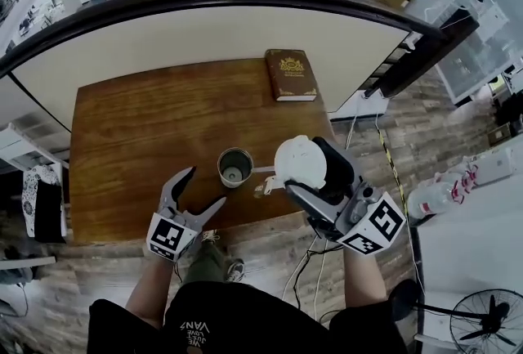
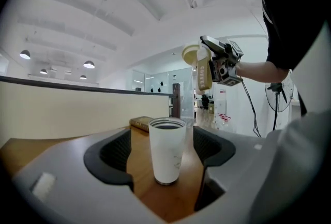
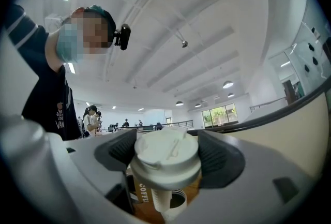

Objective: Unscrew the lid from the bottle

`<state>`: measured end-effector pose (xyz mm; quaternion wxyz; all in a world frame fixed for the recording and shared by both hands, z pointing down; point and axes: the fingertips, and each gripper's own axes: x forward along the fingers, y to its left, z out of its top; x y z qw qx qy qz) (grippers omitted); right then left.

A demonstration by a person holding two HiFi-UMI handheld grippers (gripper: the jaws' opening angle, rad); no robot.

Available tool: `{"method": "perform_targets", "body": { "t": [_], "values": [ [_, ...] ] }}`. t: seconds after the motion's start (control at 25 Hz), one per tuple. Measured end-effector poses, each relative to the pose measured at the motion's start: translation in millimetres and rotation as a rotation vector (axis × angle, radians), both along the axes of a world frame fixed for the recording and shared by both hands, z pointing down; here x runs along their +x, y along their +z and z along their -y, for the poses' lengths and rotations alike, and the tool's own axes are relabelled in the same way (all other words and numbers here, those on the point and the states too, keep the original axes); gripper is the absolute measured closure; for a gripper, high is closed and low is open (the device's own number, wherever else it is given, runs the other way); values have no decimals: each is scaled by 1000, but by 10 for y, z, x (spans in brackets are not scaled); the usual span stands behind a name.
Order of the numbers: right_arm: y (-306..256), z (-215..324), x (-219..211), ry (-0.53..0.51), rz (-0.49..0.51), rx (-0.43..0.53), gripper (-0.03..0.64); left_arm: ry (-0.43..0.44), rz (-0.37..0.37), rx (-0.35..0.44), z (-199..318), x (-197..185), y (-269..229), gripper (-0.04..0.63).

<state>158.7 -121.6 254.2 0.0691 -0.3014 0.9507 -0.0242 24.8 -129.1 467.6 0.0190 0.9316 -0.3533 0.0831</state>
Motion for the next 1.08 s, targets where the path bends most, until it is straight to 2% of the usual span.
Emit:
{"method": "perform_targets", "body": {
  "t": [0.08, 0.24, 0.28, 0.48, 0.6, 0.68, 0.88, 1.08],
  "values": [
    [20, -83, 36, 14, 20, -14, 273, -15, -29, 36, -64, 2, -176, 215],
    [122, -251, 103, 38, 81, -59, 273, -47, -90, 33, -242, 6, -469, 219],
    [155, -293, 106, 42, 89, -68, 273, -47, -97, 45, -288, 3, -532, 237],
    [327, -522, 150, 66, 118, -112, 273, -59, -108, 92, -547, -9, -744, 371],
    [443, -657, 164, 80, 127, -138, 273, -70, -109, 95, -684, -21, -774, 507],
    [529, -733, 165, 92, 134, -158, 273, -71, -111, 90, -754, -22, -772, 556],
    [718, -910, 176, 119, 152, -199, 273, -59, -106, 94, -901, -8, -750, 584],
    [844, -1063, 209, 146, 160, -228, 273, -72, -111, 51, -1038, 17, -776, 584]
  ]
}}
